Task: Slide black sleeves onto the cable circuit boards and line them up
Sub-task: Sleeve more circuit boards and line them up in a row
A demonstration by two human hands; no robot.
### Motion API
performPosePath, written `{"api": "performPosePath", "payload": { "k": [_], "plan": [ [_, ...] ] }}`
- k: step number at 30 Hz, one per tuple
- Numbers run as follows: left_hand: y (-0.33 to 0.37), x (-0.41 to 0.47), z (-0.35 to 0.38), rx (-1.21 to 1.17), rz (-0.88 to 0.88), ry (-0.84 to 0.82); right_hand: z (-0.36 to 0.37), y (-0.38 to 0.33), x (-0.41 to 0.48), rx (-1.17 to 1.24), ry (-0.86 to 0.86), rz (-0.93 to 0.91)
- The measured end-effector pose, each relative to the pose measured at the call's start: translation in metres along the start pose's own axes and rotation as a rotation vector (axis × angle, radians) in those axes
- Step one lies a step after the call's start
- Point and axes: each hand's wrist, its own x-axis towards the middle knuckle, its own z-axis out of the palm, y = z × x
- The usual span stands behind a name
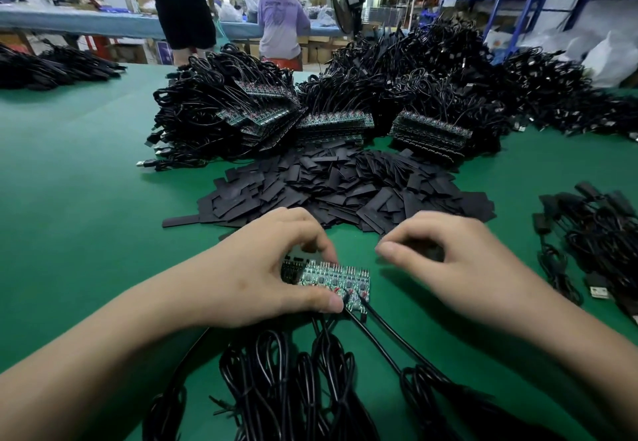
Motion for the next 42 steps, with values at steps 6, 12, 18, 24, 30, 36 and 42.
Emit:
{"api": "performPosePath", "payload": {
  "k": [6, 12, 18, 24, 30, 36, 42],
  "plan": [
    [0.002, 0.001, 0.002, -0.185, 0.007, 0.092, 0.009, -0.011, -0.011, 0.245, -0.153, -0.036],
    [0.006, -0.001, 0.002, -0.119, 0.023, 0.079, 0.015, -0.016, -0.015, 0.298, -0.100, -0.030],
    [0.006, 0.001, 0.004, -0.191, 0.013, 0.099, 0.023, -0.014, -0.017, 0.357, -0.040, -0.081],
    [0.006, 0.002, 0.005, -0.411, 0.004, 0.024, 0.025, -0.008, -0.013, 0.618, -0.203, -0.040],
    [0.007, 0.001, -0.004, -0.588, 0.032, -0.036, 0.024, -0.007, -0.013, 0.932, -0.315, 0.021],
    [-0.005, -0.001, -0.016, -0.411, -0.089, 0.033, 0.019, -0.004, -0.008, 0.969, -0.211, 0.203],
    [-0.010, 0.003, -0.006, 0.194, -0.118, 0.332, 0.017, 0.004, -0.004, 0.913, -0.080, 0.330]
  ]
}}
